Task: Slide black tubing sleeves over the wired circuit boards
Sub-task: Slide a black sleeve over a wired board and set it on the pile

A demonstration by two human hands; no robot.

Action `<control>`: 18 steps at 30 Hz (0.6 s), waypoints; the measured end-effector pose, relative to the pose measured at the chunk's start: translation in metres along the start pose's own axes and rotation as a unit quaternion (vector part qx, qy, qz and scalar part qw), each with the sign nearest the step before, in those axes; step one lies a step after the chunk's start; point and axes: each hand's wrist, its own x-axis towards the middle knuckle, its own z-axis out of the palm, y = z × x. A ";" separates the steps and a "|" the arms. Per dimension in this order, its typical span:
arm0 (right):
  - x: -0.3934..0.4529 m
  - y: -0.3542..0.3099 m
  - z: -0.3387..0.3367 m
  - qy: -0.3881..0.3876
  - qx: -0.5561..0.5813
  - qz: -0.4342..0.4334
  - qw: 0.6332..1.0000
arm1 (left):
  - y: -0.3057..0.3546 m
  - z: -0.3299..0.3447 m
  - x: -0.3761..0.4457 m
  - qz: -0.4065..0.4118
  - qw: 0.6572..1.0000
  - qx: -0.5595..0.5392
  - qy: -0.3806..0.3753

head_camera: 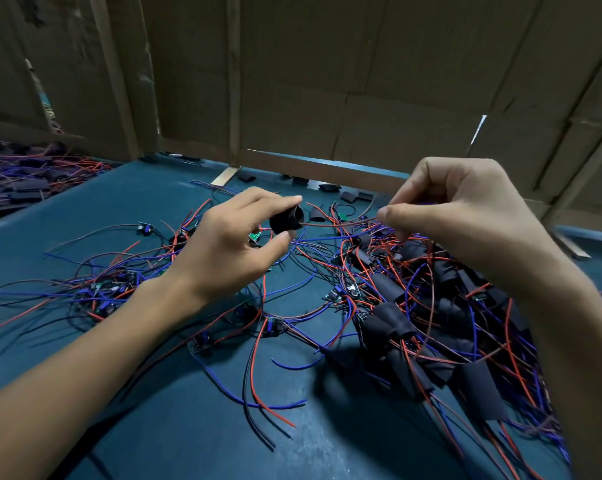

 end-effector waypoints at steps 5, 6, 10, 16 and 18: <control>0.002 0.003 -0.006 0.027 0.012 0.004 1.000 | 0.003 -0.003 0.000 0.042 0.998 0.006 -0.049; 0.002 0.003 -0.006 0.024 0.014 0.007 1.000 | 0.004 -0.004 0.000 0.051 0.997 0.004 -0.053; 0.002 0.002 -0.002 0.003 0.017 0.018 1.000 | 0.007 -0.004 0.000 0.084 0.994 0.010 -0.065; 0.002 0.003 -0.002 0.020 0.024 0.014 0.999 | 0.008 -0.003 -0.002 0.092 0.992 -0.004 -0.086; 0.002 0.004 -0.004 0.028 0.022 0.011 0.999 | 0.009 -0.003 -0.002 0.098 0.991 -0.013 -0.090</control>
